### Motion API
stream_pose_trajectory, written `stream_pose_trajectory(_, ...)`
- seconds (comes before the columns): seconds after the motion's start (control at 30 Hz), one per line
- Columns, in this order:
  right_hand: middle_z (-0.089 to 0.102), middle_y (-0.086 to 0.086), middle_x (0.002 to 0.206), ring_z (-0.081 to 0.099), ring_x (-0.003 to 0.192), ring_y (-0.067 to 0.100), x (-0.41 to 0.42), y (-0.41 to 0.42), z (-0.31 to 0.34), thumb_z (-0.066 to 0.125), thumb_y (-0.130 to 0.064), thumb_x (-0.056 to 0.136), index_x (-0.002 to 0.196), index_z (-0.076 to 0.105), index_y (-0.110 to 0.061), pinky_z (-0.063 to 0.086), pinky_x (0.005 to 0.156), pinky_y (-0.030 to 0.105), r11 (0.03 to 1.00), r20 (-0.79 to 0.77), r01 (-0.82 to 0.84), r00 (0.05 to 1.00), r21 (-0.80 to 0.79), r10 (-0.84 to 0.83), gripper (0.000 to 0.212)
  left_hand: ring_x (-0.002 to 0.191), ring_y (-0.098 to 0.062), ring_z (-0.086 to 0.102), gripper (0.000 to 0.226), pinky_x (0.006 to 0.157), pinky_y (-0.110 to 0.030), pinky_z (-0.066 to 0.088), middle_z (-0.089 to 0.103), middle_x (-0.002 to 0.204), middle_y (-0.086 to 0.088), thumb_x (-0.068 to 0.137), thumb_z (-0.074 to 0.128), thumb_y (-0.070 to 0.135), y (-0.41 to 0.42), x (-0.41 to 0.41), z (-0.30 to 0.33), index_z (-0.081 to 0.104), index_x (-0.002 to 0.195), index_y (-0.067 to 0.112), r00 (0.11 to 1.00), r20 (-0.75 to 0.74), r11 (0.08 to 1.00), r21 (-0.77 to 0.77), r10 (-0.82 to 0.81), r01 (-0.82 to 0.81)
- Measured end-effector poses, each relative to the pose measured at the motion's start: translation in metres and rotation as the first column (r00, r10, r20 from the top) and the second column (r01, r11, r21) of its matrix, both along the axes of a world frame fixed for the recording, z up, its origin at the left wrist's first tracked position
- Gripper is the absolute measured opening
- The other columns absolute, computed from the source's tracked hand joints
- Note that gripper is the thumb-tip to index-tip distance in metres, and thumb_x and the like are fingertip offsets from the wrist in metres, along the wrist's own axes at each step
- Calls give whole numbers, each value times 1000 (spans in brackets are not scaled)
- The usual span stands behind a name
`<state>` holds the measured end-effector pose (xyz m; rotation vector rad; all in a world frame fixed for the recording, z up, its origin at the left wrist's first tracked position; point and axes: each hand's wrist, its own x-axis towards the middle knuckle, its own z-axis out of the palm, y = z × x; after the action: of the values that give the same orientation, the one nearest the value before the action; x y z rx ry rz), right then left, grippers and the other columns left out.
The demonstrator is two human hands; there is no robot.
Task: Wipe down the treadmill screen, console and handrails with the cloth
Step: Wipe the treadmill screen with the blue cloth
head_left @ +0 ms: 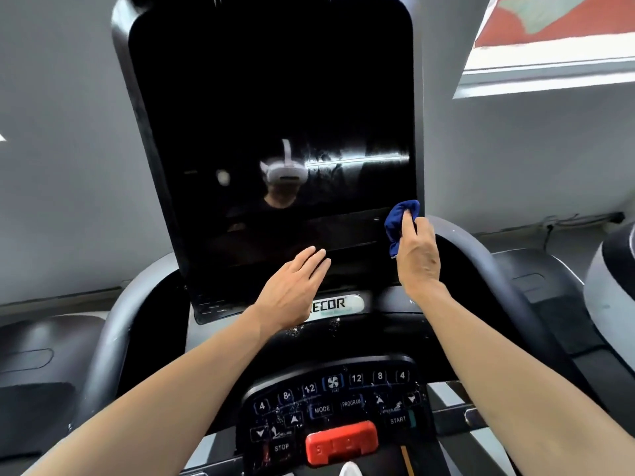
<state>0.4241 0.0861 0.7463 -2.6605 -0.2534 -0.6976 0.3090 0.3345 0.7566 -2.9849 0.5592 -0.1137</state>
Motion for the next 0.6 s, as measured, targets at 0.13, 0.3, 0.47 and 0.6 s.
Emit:
stream_pose_trajectory(0.13, 55, 20, 110, 55, 99, 34, 0, -15, 19, 58, 18, 82, 138, 53, 0, 49, 81, 37, 993, -59, 28, 998, 116, -21, 59, 140, -34, 40, 69, 107, -41, 49, 45, 150, -17, 81, 60, 10, -17, 9, 7, 44, 147, -1, 991, 112, 991, -103, -76, 88)
stream_pose_trajectory(0.3, 68, 3, 104, 65, 97, 20, -14, -26, 65, 59, 0, 92, 121, 69, -18, 51, 88, 30, 795, -208, 24, 970, 606, 129, 36, 131, -20, 50, 50, 111, -32, 42, 53, 142, -5, 100, 58, 26, -66, 25, 57, 47, 146, 8, 996, -47, 741, -665, 81, -91)
stream_pose_trajectory(0.47, 72, -1, 97, 69, 90, 15, -47, -19, 99, 76, -14, 86, 114, 68, -26, 59, 84, 34, 695, -205, -94, 919, 713, 336, 31, 99, -13, 69, 56, 93, -42, 58, 72, 106, 4, 84, 70, 63, -108, 46, 109, 67, 119, 19, 897, -442, 127, -888, 22, -441)
stream_pose_trajectory(0.6, 71, 0, 98, 69, 90, 16, -54, -30, 108, 86, -27, 77, 115, 63, -30, 59, 82, 33, 670, -228, -143, 871, 729, 435, 44, 87, -17, 72, 18, 88, -51, 58, 76, 91, 0, 94, 68, 40, -113, 54, 116, 73, 96, 24, 918, -388, 157, -905, 83, -396)
